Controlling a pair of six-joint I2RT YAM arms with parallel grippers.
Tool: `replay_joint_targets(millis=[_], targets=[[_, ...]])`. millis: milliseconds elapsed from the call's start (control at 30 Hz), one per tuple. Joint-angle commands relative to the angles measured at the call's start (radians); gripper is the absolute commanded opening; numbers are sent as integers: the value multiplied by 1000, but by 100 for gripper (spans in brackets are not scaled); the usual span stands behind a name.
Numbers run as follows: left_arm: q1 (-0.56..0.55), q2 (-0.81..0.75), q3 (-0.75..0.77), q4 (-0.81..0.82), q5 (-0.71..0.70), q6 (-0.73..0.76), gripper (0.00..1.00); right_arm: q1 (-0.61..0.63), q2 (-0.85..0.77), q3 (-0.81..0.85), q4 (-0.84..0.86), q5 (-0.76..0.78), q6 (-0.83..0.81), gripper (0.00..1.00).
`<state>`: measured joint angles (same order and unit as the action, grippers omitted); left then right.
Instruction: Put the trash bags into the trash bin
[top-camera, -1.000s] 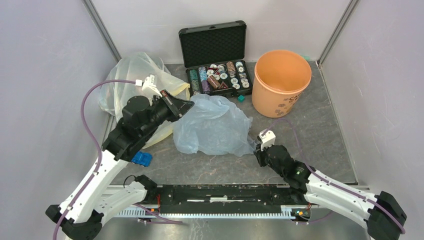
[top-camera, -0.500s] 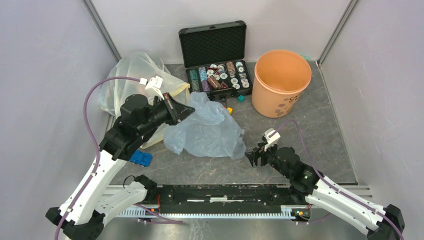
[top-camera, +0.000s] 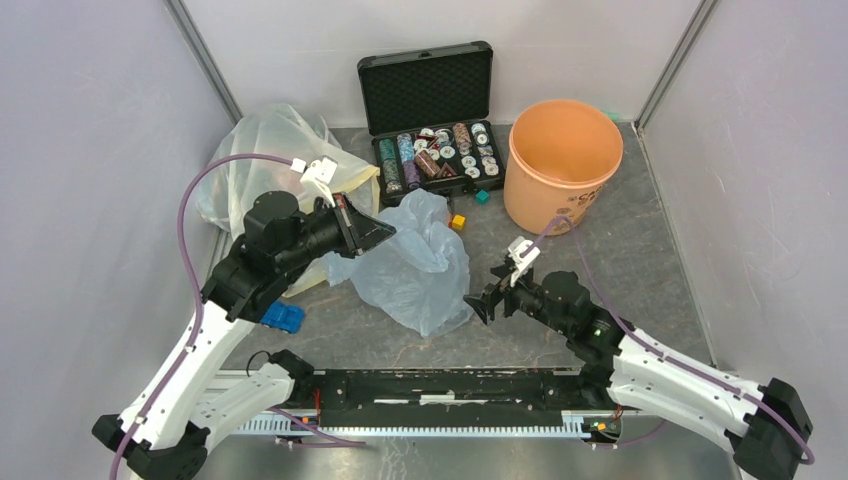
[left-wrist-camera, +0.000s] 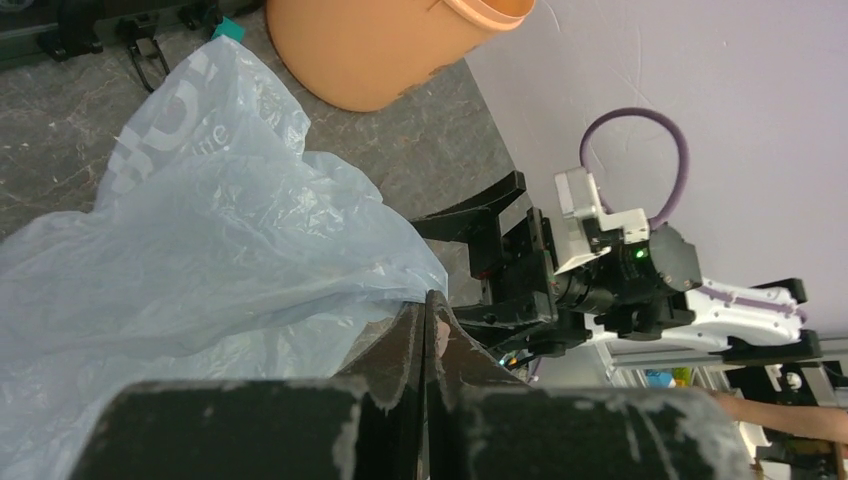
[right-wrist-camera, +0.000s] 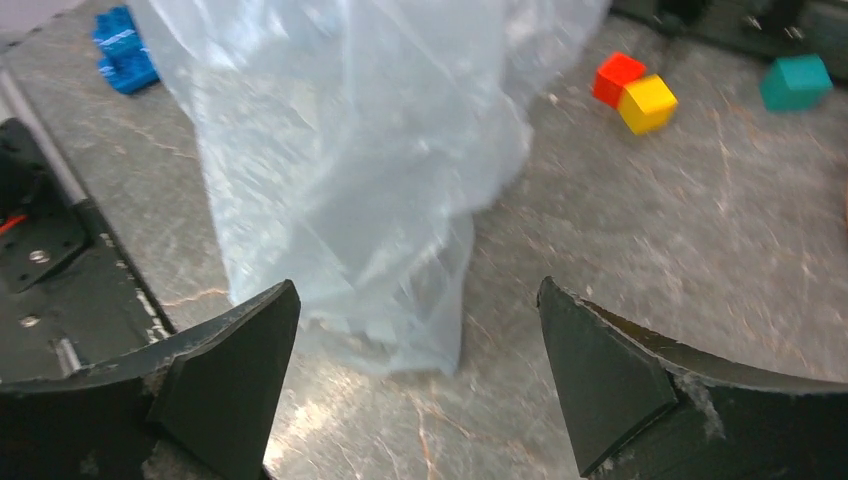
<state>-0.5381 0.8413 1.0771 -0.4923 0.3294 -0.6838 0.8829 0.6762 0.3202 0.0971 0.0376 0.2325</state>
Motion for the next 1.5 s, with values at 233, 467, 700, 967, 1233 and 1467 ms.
replay_joint_targets(millis=[233,467,700,967,1233,1467], targets=[[4,-15,57,-4,69,92,2,5,257,254,127,-99,-129,92],[4,-20,131,-71,69,111,2,12,280,336,18,-32,-77,0],[4,-50,311,-300,-20,150,2,62,156,348,-30,-214,2,0],[4,22,474,-399,-42,146,2,266,168,397,-62,-347,60,6],[22,394,466,-217,15,166,2,357,224,465,2,-237,210,5],[48,761,517,-47,69,212,2,358,274,483,44,-150,184,72]])
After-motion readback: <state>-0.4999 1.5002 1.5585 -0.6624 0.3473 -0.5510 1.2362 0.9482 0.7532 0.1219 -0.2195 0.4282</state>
